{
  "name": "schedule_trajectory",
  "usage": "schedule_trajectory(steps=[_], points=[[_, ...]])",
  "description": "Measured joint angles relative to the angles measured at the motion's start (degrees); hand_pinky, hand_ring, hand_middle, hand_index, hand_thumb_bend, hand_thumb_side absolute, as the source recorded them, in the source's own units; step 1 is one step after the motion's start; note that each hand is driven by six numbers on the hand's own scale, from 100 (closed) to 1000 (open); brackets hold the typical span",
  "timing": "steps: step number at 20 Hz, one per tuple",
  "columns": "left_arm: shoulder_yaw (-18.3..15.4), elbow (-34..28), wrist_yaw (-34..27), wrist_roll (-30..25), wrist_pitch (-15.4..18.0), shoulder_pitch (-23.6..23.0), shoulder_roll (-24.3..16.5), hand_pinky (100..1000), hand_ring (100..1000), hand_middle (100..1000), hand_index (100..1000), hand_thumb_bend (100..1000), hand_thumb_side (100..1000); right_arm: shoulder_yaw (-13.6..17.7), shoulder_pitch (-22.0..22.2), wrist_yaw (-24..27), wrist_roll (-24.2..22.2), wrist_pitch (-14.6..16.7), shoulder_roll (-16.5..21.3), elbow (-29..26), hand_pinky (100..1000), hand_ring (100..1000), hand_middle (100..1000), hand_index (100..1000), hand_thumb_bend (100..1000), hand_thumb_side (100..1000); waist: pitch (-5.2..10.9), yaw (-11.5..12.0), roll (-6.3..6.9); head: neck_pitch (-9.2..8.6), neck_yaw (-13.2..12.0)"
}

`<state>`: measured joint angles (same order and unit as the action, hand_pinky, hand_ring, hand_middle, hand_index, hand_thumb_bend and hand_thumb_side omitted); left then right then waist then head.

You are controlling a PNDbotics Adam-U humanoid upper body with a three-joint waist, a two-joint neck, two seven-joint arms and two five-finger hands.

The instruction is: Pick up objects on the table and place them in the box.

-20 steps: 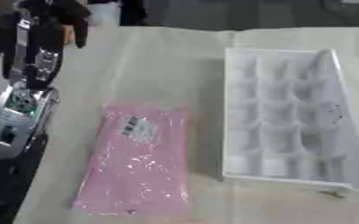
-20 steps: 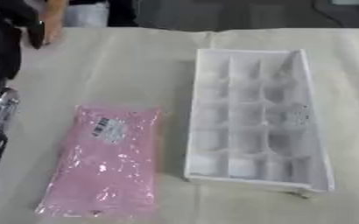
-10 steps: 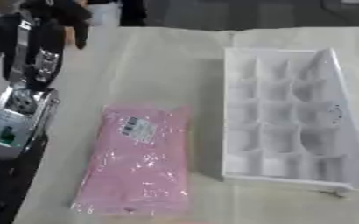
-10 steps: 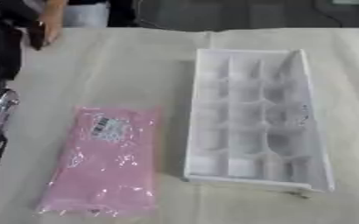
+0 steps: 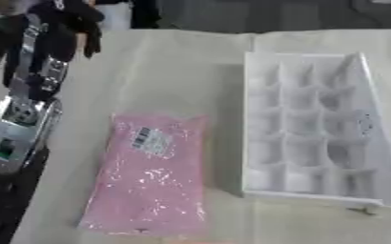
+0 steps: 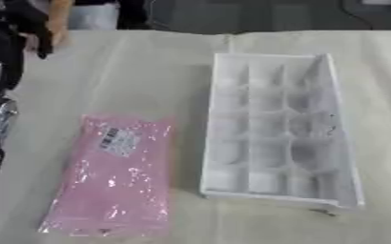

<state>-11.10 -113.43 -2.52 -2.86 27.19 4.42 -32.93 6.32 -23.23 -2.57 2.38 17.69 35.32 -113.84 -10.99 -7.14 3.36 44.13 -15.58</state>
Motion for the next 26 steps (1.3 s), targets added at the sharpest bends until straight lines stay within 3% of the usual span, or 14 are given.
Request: schedule_trajectory(steps=[2,3,4,8,13,15,26], points=[[0.3,0.2,2.0,-2.4,-0.3,-0.4,-1.6,161,382,446,679,413,776,-0.1,0.0,0.0,0.0,0.0,0.0,0.0,424,566,528,591,266,1000,0.0,-0.1,0.07,0.0,0.0],[0.5,0.4,2.8,-3.4,-0.4,-0.5,-2.4,184,418,476,715,538,709,-0.1,0.0,0.0,-0.1,0.0,0.0,0.0,424,566,528,591,268,1000,0.0,-0.1,0.07,0.0,0.0],[0.6,0.5,3.7,-4.3,-0.4,-0.5,-3.1,200,443,499,733,589,681,-0.2,0.0,0.0,-0.2,0.0,0.0,0.0,424,566,528,591,269,1000,0.0,-0.1,0.07,0.0,0.0],[1.1,1.0,7.7,-7.4,-0.5,-0.9,-5.8,250,494,552,770,670,643,-0.3,0.0,0.0,-0.4,0.0,0.0,0.0,424,566,527,591,270,1000,0.01,-0.2,0.2,0.0,0.0],[2.0,1.0,11.6,-9.1,-0.3,-0.9,-7.9,254,489,554,767,598,679,-0.3,0.0,0.0,-0.5,0.0,0.0,0.0,424,566,527,591,273,1000,0.04,-0.3,0.48,0.0,0.0],[2.4,1.0,12.1,-9.0,-0.2,-0.9,-7.9,256,486,550,757,422,761,-0.3,0.0,0.0,-0.6,0.1,0.0,0.0,424,566,527,591,273,1000,0.04,-0.3,0.49,0.0,0.0],[2.9,1.0,12.5,-9.0,0.2,-1.4,-7.9,283,498,557,764,419,775,-0.6,-0.1,0.0,-1.0,0.0,0.0,0.0,425,566,527,591,283,1000,0.26,-0.5,0.58,0.0,0.0]])
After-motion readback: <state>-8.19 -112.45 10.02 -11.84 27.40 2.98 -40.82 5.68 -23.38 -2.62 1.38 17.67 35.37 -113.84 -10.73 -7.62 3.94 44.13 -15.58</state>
